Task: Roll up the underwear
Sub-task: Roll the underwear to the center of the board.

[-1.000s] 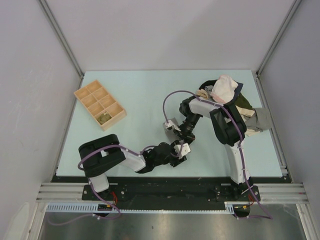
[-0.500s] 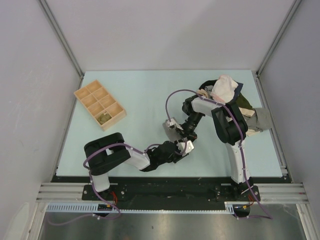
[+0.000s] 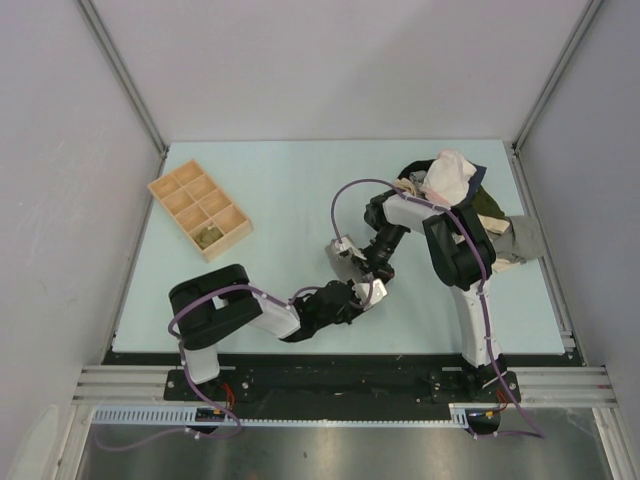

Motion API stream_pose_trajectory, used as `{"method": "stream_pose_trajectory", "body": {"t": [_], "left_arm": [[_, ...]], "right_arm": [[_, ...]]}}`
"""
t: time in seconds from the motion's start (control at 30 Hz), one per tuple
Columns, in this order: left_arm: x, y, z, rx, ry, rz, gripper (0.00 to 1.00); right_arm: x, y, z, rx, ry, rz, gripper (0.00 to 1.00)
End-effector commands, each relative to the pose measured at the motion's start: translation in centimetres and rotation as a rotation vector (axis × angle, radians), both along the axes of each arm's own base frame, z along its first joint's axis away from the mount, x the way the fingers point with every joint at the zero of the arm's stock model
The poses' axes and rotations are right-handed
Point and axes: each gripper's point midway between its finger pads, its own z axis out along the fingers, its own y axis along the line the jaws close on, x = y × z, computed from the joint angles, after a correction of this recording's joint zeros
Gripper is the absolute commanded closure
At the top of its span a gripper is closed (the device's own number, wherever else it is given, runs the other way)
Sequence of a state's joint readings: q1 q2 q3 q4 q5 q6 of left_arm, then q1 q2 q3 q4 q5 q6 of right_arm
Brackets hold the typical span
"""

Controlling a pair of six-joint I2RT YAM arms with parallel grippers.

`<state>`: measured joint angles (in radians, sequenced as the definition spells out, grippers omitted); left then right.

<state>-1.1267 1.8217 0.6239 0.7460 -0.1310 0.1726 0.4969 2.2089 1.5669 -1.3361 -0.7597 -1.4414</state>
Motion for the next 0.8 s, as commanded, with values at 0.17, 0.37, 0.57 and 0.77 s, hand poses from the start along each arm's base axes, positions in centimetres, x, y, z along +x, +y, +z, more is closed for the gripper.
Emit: {"method": "stream_pose_trajectory", "body": {"t": [0.17, 0.37, 0.57, 0.77], "left_arm": [[-1.8, 1.4, -2.2, -0.008, 0.225, -0.068, 1.0], [-2.1, 2.2, -2.1, -0.076, 0.396, -0.056, 1.0], [-0.7, 3.2, -2.1, -0.174, 0.667, 0.039, 1.0], [0.1, 4.0, -2.6, -0.237, 0.965, 0.126, 1.0]], "right_arm": [[-0.1, 0.3, 4.6, 0.05, 0.075, -0.077, 0.75], [3.5, 0.1, 7.6, 0.13, -0.016, -0.16, 0.63], [4.4, -1.2, 9.4, 0.22, -0.138, -0.119, 0.63], [0.8, -2.5, 9.9, 0.417, -0.319, 0.089, 0.56]]}}
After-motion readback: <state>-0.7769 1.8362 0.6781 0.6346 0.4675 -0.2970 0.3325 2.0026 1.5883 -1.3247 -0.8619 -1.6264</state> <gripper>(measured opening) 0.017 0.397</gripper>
